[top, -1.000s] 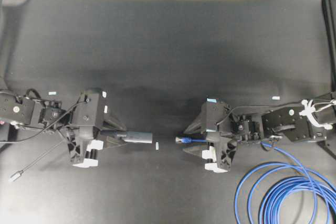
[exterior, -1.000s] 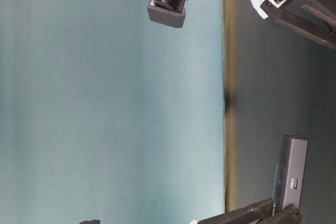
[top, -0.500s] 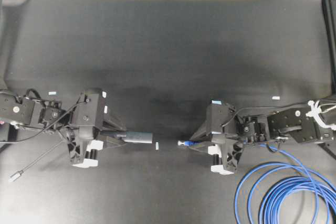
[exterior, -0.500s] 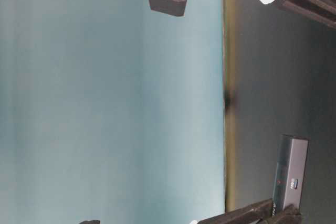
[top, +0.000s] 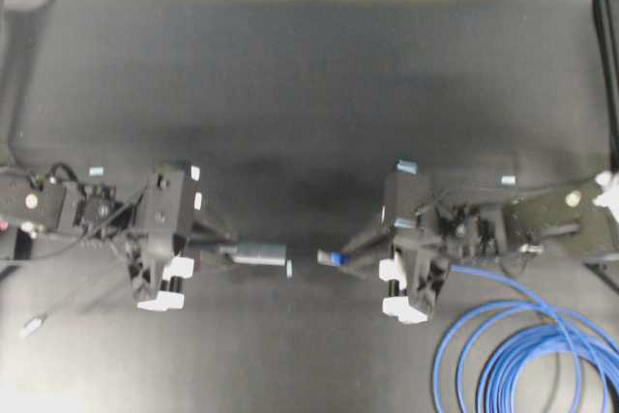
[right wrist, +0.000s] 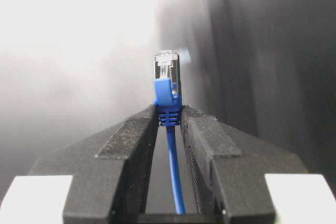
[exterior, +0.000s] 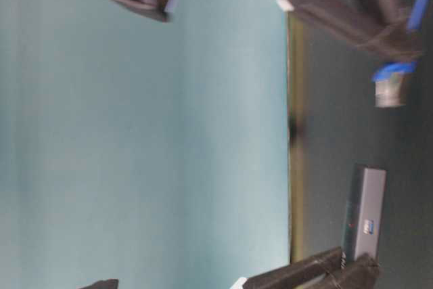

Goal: Insert the LAN cable into the hub.
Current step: 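Lift both held items and align the plug with the adapter port, then push the blue plug with the right gripper leftward into the adapter port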

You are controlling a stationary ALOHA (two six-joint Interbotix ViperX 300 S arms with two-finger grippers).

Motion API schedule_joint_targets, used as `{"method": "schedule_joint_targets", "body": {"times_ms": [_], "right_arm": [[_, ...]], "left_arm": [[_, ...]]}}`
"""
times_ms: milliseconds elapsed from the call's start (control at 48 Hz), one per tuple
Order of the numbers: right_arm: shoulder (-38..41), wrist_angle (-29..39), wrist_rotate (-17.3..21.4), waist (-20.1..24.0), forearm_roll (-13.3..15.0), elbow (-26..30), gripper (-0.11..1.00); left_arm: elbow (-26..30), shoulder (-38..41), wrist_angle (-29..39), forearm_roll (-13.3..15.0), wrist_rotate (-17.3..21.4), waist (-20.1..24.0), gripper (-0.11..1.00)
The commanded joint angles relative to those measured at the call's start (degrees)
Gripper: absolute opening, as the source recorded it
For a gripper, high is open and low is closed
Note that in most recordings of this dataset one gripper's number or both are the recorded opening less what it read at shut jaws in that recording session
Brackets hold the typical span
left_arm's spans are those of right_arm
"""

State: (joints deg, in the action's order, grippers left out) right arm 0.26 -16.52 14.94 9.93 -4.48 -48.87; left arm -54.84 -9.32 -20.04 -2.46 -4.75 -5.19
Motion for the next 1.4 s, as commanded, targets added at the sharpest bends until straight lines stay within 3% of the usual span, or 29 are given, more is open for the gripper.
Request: {"method": "schedule_joint_targets", "body": {"times_ms": [0, 459, 1376], "right_arm": [[-1.2, 0.2, 0.4, -0.1, -0.1, 1.4, 0.16], [1.1, 3.4, -0.2, -0.5, 0.6, 5.5, 0.16], [3.9, 5.0, -0.2, -0.5, 0.6, 7.7, 0.16]], "left_arm": [[1.1, -0.9, -0.6, -0.2, 0.2, -0.2, 0.28], [1.5, -0.8, -0.7, -0.2, 0.4, -0.1, 0.28], [2.2, -0.5, 0.0, -0.2, 0.6, 0.1, 0.28]]}}
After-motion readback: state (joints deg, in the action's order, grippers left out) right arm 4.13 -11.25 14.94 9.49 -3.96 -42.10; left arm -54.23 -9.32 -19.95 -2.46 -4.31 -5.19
